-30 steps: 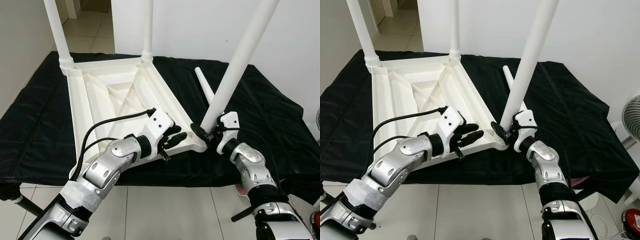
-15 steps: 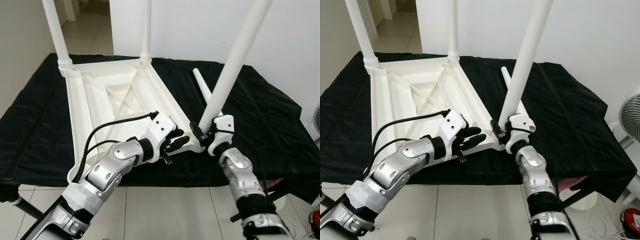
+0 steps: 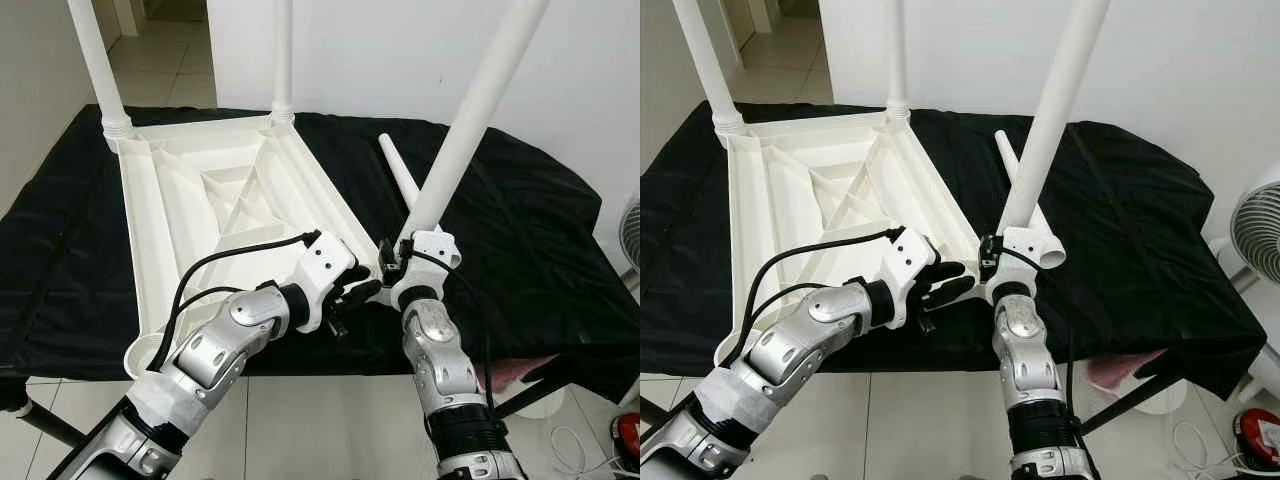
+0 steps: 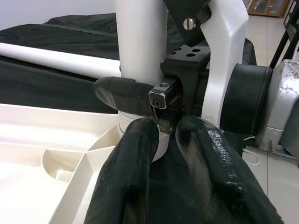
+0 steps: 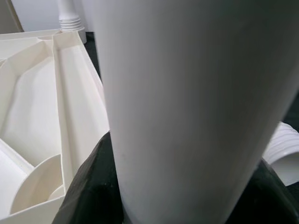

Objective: Building children table

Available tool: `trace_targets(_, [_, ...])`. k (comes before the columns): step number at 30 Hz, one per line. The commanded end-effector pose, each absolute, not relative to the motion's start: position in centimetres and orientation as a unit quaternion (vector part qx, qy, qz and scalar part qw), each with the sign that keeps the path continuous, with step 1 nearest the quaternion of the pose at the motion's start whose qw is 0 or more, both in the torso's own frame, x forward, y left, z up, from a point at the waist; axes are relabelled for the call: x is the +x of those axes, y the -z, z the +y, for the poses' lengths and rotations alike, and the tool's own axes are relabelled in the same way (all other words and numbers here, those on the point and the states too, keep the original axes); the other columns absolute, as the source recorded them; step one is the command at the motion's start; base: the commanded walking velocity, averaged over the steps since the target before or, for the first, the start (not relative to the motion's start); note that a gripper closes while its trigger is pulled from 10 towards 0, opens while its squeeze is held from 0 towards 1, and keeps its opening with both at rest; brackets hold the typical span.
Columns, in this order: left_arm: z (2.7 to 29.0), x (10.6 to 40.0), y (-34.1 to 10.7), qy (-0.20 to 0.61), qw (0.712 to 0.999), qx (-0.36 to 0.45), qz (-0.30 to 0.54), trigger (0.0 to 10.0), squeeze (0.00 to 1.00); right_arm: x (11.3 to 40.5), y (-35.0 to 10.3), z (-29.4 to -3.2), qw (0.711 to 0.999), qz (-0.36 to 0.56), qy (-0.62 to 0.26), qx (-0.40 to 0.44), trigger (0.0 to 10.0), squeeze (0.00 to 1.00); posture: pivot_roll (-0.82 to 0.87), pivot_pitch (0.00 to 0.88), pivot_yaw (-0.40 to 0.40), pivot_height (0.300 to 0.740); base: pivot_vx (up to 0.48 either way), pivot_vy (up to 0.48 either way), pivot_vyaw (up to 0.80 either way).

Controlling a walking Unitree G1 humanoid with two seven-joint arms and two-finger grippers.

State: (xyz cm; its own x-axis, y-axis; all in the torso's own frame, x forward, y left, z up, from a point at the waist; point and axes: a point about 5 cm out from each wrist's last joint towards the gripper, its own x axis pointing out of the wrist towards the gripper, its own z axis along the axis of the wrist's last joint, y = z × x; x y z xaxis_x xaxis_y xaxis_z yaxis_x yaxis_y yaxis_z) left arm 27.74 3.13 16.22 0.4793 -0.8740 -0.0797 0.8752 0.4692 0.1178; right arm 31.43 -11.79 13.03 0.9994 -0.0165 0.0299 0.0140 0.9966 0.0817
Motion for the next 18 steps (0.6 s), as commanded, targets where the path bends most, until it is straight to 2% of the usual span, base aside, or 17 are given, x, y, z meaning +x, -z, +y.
trace_targets(1, [2.7,27.1,-16.7,0.569,0.819,0.07,-0.003,10.0,0.0,30.9,-11.9,-11.5,0.999,0.017,0.01,0.051,10.0,0.0,-0.07,0.0,-0.073,0.74,0.0,0.0,0.0])
trace_targets(3, [2.7,27.1,-16.7,0.568,0.82,0.07,-0.003,10.0,0.0,30.9,-12.0,-11.5,0.998,0.013,0.009,0.054,10.0,0.0,-0.07,0.0,-0.073,0.74,0.0,0.0,0.0])
trace_targets(4, [2.7,27.2,-16.7,0.568,0.82,0.07,-0.004,10.0,0.0,30.8,-12.2,-11.5,0.998,0.011,0.01,0.055,10.0,1.0,-0.07,0.0,-0.073,0.74,0.0,0.0,0.0])
trace_targets(13, [3.0,27.4,-16.9,0.564,0.823,0.068,-0.002,10.0,0.0,30.7,-13.2,-11.3,0.996,-0.013,-0.046,0.08,10.0,1.0,-0.07,0.0,-0.066,0.74,0.0,0.0,0.0])
trace_targets(18, [2.8,27.0,-16.8,0.568,0.82,0.068,-0.001,10.0,0.0,30.7,-13.3,-11.7,0.995,-0.021,-0.076,0.066,10.0,1.0,-0.07,0.0,-0.064,0.74,0.0,0.0,0.0])
